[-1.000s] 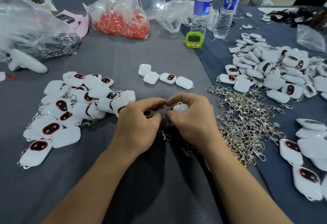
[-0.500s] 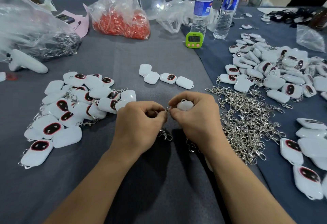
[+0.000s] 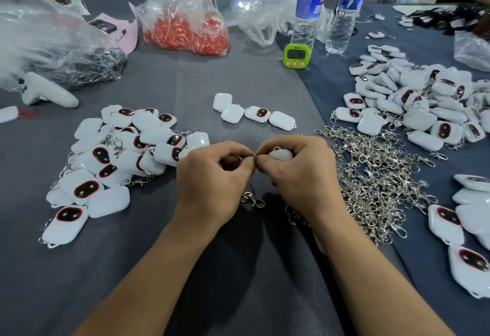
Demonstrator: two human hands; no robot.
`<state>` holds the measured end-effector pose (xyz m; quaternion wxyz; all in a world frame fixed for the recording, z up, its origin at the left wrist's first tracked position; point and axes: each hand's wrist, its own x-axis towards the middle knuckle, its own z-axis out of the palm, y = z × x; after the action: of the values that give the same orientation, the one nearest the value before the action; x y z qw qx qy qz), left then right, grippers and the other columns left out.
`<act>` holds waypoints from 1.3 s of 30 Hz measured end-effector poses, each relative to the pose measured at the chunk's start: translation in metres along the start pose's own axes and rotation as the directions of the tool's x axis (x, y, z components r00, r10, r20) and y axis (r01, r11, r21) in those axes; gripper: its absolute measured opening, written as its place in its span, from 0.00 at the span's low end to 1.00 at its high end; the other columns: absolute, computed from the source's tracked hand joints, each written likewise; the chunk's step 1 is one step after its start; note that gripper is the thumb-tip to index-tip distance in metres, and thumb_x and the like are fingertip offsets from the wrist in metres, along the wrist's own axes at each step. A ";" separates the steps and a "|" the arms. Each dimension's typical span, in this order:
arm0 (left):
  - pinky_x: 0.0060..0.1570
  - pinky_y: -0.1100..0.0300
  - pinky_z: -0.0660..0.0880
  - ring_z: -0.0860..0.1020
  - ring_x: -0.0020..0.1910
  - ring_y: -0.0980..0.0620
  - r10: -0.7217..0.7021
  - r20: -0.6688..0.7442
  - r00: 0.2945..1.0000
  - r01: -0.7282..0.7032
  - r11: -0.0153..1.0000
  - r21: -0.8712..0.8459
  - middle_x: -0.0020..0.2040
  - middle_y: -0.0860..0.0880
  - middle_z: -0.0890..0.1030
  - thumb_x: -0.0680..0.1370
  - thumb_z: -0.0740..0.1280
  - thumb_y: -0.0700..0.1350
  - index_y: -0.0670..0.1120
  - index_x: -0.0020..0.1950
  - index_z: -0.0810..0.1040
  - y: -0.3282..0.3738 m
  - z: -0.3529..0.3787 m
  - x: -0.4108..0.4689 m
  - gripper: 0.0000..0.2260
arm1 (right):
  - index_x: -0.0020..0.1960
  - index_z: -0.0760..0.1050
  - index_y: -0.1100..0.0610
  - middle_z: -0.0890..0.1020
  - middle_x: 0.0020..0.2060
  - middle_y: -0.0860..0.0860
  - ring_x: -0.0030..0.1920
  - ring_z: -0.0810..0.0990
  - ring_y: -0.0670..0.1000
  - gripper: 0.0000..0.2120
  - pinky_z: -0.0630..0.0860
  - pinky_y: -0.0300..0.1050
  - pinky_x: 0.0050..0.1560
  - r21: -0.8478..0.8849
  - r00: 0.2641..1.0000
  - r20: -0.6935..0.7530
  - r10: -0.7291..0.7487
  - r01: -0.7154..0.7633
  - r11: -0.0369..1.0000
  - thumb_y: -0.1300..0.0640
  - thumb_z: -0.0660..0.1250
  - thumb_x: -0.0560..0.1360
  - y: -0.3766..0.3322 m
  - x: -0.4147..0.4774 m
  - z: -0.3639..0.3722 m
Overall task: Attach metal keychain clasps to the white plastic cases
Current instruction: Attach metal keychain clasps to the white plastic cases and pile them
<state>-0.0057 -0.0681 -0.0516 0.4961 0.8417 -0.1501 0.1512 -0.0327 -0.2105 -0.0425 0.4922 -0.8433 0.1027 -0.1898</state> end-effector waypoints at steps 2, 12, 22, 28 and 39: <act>0.34 0.74 0.70 0.80 0.35 0.64 0.008 0.002 1.000 -0.008 1.000 -0.023 0.35 0.63 0.82 0.73 0.77 0.43 0.57 0.41 0.85 -0.002 0.000 0.001 0.07 | 0.39 0.84 0.41 0.81 0.26 0.41 0.28 0.78 0.42 0.09 0.70 0.33 0.30 0.000 1.000 0.014 0.016 -0.016 1.000 0.56 0.76 0.67 -0.001 0.000 0.000; 0.50 0.52 0.67 0.77 0.38 0.52 0.286 0.008 0.958 -0.264 0.876 0.403 0.38 0.56 0.83 0.77 0.69 0.51 0.54 0.45 0.84 -0.005 -0.002 -0.001 0.05 | 0.37 0.85 0.45 0.82 0.29 0.40 0.37 0.80 0.37 0.04 0.69 0.25 0.33 -0.134 0.998 0.055 0.032 -0.024 0.991 0.54 0.76 0.68 0.001 -0.001 0.000; 0.39 0.67 0.78 0.84 0.36 0.59 -0.108 0.124 0.986 0.135 0.963 -0.234 0.35 0.57 0.85 0.73 0.76 0.37 0.55 0.40 0.87 -0.007 0.003 0.009 0.11 | 0.36 0.85 0.47 0.80 0.28 0.49 0.31 0.74 0.49 0.05 0.72 0.46 0.35 0.132 0.979 0.107 0.171 -0.184 0.974 0.51 0.72 0.61 0.005 0.007 0.003; 0.38 0.65 0.80 0.84 0.35 0.57 -0.090 0.135 0.987 0.120 0.965 -0.234 0.35 0.56 0.85 0.72 0.76 0.36 0.55 0.40 0.87 -0.006 0.003 0.007 0.12 | 0.36 0.84 0.55 0.82 0.34 0.62 0.30 0.73 0.51 0.03 0.71 0.47 0.32 0.260 0.965 0.160 0.209 -0.246 0.934 0.62 0.75 0.66 0.004 0.006 -0.001; 0.36 0.58 0.82 0.84 0.33 0.54 -0.041 0.141 0.989 0.070 0.975 -0.211 0.33 0.55 0.85 0.71 0.77 0.38 0.53 0.39 0.87 -0.002 0.000 0.006 0.08 | 0.34 0.84 0.56 0.81 0.30 0.57 0.32 0.73 0.53 0.09 0.69 0.44 0.31 0.325 0.945 0.255 0.205 -0.284 0.902 0.68 0.72 0.68 0.001 0.006 -0.005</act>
<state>0.0006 -0.0672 -0.0509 0.5770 0.7953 -0.1754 0.0624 -0.0294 -0.2172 -0.0398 0.6653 -0.7355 0.1183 -0.0496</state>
